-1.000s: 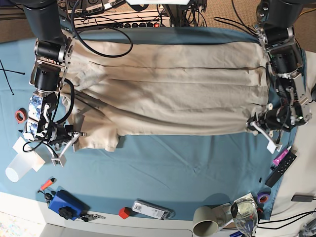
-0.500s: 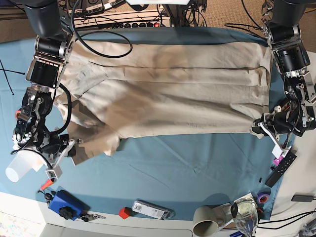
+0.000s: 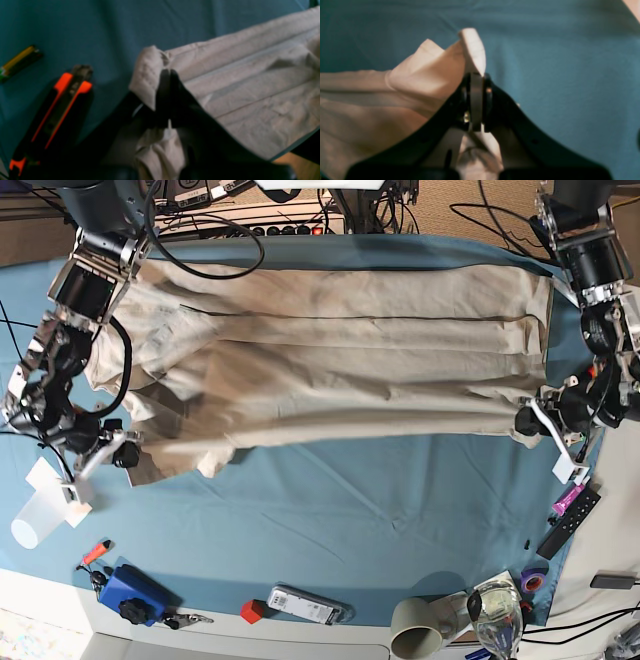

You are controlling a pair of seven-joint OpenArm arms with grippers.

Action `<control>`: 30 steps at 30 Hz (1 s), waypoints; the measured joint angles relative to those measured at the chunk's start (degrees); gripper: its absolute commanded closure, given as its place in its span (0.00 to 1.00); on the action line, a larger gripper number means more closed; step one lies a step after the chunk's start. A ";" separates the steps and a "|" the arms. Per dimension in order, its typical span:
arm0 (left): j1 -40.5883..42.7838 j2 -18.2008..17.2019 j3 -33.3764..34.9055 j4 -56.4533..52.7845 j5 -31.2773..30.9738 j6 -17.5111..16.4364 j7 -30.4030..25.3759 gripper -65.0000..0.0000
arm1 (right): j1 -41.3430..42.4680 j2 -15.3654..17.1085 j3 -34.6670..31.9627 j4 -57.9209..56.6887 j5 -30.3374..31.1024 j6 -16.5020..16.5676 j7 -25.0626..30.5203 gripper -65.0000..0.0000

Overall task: Fold the T-shirt properly
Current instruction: 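Lift the hem side with both grippers and fold it over lengthwise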

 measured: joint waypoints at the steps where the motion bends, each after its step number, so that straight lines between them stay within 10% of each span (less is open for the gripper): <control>1: 0.44 -0.22 0.00 0.17 -0.55 0.00 -0.07 1.00 | -0.76 0.02 0.76 0.92 1.03 0.74 0.00 1.00; 30: 14.88 -0.09 -6.45 11.87 -7.45 -2.80 0.94 1.00 | -29.62 -0.13 15.76 23.76 8.26 2.84 -0.24 1.00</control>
